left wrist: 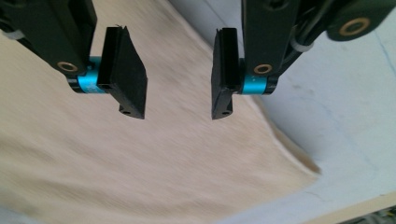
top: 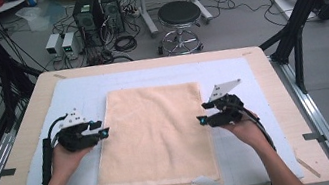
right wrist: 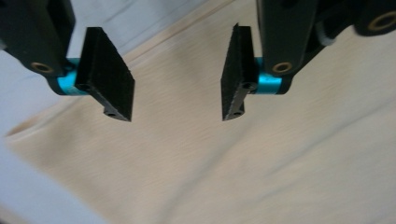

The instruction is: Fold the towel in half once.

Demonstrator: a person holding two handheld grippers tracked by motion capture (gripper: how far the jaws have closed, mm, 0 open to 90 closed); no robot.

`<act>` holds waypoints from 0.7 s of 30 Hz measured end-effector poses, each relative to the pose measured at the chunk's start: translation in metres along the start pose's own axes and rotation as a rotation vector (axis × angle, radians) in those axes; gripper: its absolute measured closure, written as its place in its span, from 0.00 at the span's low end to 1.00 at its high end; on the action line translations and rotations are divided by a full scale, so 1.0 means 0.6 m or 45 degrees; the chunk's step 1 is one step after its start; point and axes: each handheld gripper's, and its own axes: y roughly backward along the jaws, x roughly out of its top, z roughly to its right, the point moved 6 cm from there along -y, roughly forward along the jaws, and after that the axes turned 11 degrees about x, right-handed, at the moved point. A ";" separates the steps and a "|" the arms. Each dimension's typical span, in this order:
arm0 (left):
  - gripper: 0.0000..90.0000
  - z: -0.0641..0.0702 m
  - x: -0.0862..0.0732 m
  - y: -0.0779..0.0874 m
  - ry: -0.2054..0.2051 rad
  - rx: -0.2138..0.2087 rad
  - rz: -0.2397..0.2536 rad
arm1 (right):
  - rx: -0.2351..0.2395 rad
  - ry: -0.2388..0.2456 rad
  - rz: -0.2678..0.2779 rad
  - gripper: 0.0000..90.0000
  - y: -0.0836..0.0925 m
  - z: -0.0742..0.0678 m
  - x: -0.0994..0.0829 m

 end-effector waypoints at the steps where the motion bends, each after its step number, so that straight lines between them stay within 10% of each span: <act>1: 0.58 0.013 -0.008 0.010 -0.020 -0.022 0.011 | 0.017 0.032 0.013 0.49 0.002 -0.017 -0.005; 11: 0.61 0.094 -0.078 0.068 -0.123 -0.203 -0.025 | 0.193 0.154 -0.046 0.54 -0.015 -0.131 -0.081; 15: 0.73 0.111 -0.107 0.064 -0.147 -0.304 -0.110 | 0.255 0.152 -0.103 0.64 -0.027 -0.142 -0.108; 21: 0.95 0.115 -0.103 0.058 -0.208 -0.280 -0.108 | 0.274 0.148 -0.088 0.94 -0.031 -0.137 -0.113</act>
